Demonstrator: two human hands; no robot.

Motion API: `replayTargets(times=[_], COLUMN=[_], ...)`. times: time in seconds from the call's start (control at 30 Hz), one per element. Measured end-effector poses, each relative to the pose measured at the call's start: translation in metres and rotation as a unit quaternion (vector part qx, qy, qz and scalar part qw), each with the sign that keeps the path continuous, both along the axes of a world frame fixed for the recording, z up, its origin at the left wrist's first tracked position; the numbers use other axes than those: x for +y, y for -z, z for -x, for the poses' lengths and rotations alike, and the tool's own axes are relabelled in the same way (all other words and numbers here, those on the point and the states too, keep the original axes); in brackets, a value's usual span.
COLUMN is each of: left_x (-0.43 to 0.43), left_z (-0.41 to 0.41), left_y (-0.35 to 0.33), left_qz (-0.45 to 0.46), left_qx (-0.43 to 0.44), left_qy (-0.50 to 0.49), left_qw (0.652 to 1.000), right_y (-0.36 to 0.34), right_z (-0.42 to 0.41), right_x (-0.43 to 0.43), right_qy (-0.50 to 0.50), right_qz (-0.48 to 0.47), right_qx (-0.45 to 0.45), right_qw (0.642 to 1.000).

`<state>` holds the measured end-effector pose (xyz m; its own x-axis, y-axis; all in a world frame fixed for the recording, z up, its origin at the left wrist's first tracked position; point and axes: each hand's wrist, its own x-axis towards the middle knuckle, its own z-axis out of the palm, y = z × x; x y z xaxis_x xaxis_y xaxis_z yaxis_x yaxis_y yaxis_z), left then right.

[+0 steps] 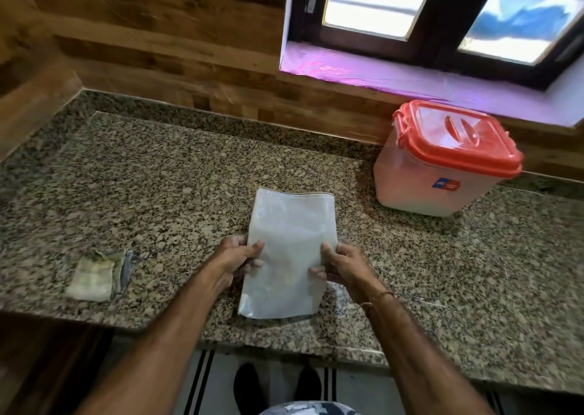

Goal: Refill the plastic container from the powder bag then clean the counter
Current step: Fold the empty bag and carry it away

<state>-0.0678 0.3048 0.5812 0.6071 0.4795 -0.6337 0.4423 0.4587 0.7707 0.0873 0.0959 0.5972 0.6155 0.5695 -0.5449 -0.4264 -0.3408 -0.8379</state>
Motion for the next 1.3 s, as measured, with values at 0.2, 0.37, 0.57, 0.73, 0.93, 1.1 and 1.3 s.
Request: replayTargets(times=[0.2, 0.37, 0.57, 0.73, 0.93, 1.1, 1.3], left_x=[-0.01, -0.032, -0.095, -0.144, -0.185, -0.194, -0.195], left_z=[0.019, 0.045, 0.11, 0.173, 0.259, 0.352, 0.476], left_y=[-0.027, -0.047, -0.06, -0.057, -0.049, -0.03, -0.012], left_qz=[-0.013, -0.118, -0.139, -0.159, -0.227, -0.21, -0.107], left_qx=[-0.058, -0.085, -0.088, -0.04, -0.041, -0.013, -0.023], left_qy=[-0.053, -0.163, -0.286, -0.373, -0.404, -0.437, -0.529], left_qw=[0.997, 0.976, 0.944, 0.913, 0.885, 0.875, 0.841], right_y=[-0.021, -0.038, -0.035, -0.015, -0.031, -0.041, -0.014], right_z=[0.014, 0.037, 0.073, 0.125, 0.196, 0.28, 0.403], right_x=[0.016, 0.025, 0.007, -0.004, 0.008, 0.025, 0.036], right_qy=[0.017, 0.006, -0.066, -0.14, -0.272, -0.34, -0.456], right_qz=[-0.046, -0.109, -0.147, -0.138, -0.052, -0.024, -0.056], right_qx=[-0.04, -0.064, -0.099, -0.036, 0.068, 0.063, -0.008], right_qw=[0.998, 0.992, 0.982, 0.98, 0.959, 0.938, 0.888])
